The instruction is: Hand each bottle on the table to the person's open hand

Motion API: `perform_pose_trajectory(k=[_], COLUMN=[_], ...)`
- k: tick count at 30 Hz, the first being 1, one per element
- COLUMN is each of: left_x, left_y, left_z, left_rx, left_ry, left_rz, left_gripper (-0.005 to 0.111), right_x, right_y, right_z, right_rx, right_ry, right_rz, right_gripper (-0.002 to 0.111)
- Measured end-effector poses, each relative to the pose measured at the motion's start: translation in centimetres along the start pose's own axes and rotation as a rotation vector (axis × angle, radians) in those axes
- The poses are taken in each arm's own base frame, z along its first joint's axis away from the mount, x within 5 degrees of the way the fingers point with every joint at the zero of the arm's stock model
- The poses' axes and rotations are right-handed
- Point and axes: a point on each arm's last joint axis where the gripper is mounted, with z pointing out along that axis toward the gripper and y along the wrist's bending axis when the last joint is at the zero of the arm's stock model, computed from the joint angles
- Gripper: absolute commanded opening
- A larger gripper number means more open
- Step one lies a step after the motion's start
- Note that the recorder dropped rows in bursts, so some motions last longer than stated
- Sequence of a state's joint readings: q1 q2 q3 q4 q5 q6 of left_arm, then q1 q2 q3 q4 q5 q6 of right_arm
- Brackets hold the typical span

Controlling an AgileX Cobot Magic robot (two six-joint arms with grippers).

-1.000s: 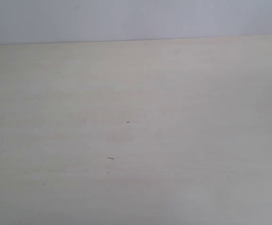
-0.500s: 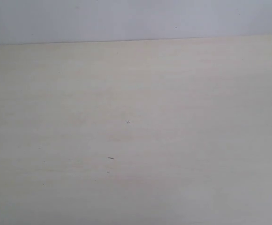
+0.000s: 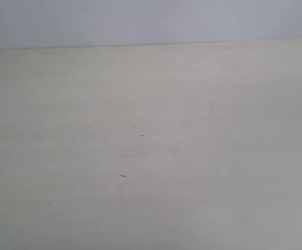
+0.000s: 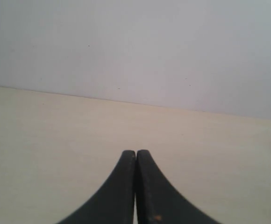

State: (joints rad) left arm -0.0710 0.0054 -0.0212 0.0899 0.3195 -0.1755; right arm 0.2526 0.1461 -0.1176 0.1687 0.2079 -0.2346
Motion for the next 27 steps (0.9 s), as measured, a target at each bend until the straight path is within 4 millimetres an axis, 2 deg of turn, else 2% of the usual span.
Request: perform_pose_trajectory(k=[9, 27], left_x=[0.86, 0.98], left_y=[0.10, 0.12], left_z=[0.16, 0.16], left_rx=[-0.007, -0.010], left_ry=[0.049, 0.062], left_rz=[0.001, 0.001], left_gripper=[0.000, 0.000], right_x=[0.00, 0.00], right_y=[0.00, 0.00], right_z=[0.00, 0.00], right_rx=[0.000, 0.000], right_ry=[0.000, 0.000], right_rz=[0.000, 0.002], right_gripper=[0.000, 0.000])
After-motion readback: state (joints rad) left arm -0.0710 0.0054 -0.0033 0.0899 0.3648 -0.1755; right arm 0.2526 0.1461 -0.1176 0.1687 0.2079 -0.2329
